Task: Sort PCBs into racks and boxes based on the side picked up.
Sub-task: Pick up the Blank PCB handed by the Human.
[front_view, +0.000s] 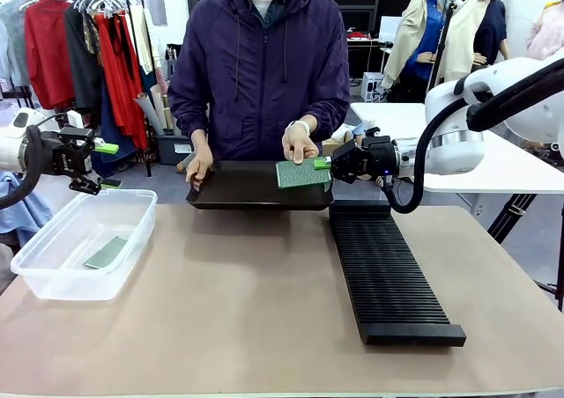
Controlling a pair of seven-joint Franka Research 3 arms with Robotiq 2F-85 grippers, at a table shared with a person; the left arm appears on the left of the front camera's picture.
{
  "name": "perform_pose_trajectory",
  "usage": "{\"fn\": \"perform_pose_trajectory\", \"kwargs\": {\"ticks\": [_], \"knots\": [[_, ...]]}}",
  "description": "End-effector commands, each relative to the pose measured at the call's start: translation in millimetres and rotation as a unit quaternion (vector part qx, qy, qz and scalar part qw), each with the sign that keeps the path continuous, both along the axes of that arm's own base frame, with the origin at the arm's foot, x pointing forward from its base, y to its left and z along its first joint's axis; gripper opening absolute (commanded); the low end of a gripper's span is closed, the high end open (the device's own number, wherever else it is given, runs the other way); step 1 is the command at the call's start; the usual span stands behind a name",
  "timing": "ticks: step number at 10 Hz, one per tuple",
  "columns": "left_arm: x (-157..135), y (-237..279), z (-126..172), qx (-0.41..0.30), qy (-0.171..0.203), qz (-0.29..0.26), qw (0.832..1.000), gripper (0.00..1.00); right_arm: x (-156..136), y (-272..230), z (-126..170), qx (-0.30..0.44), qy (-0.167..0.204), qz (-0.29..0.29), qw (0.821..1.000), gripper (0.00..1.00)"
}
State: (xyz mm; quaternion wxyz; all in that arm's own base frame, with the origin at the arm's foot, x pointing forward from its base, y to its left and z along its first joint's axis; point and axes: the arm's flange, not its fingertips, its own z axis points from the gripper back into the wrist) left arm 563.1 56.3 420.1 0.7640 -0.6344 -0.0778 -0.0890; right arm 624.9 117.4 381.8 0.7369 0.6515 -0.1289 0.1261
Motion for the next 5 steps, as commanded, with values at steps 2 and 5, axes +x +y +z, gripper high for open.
{"fn": "perform_pose_trajectory", "kwargs": {"ticks": [2,5], "knots": [[-0.3,1.2,1.7,0.0,-0.001,-0.001,1.0,1.0,12.3,11.7,5.1,-0.007,0.008,0.028,1.0,0.0],[-0.3,1.2,1.7,0.0,-0.001,-0.001,1.0,1.0,2.0,2.9,-0.6,0.0,0.001,0.002,1.0,0.0]]}}
